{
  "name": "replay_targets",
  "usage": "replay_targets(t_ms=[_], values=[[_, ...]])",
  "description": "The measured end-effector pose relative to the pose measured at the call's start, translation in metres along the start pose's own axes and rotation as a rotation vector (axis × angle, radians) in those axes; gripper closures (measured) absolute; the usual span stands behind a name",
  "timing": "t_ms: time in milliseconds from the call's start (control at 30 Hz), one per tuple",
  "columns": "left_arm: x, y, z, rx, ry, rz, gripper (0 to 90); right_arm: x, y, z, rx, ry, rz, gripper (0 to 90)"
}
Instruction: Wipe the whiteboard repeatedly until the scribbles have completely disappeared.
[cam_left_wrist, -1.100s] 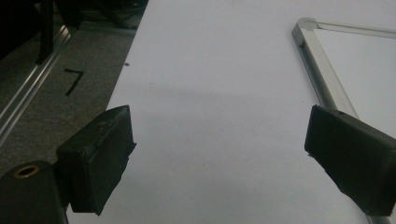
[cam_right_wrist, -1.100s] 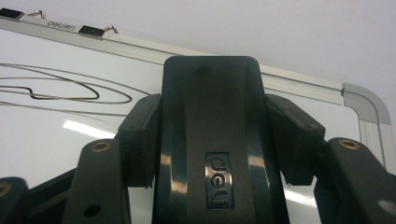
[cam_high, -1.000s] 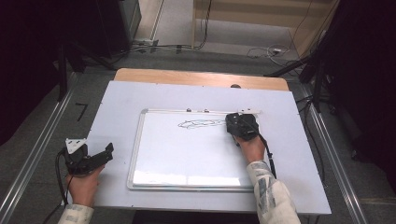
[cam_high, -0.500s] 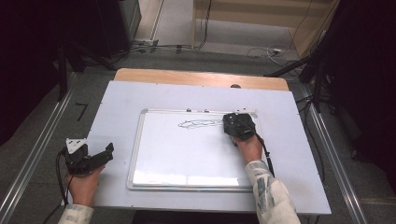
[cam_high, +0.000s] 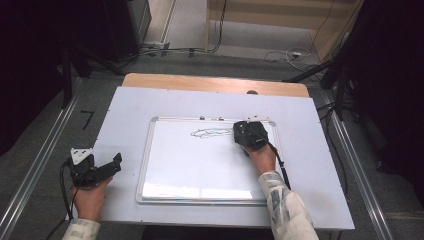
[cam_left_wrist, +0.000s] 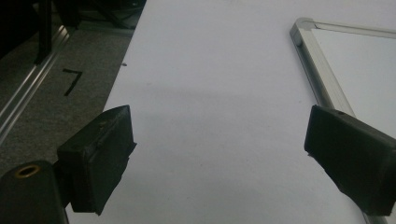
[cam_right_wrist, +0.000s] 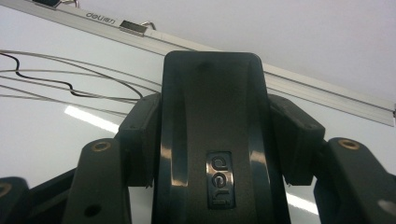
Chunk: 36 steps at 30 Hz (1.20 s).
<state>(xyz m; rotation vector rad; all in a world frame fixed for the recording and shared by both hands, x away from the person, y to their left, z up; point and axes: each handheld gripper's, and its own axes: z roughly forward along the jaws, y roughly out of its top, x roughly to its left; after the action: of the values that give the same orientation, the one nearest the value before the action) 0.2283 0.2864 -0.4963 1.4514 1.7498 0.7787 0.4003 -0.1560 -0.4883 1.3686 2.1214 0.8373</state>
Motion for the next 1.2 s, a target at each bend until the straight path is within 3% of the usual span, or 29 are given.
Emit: replay_targets(t_ms=[1200], values=[[-0.001,0.000,0.001,0.002,-0.004,0.003,8.8,0.027,0.008,0.009,-0.018,0.059,-0.053,39.2]])
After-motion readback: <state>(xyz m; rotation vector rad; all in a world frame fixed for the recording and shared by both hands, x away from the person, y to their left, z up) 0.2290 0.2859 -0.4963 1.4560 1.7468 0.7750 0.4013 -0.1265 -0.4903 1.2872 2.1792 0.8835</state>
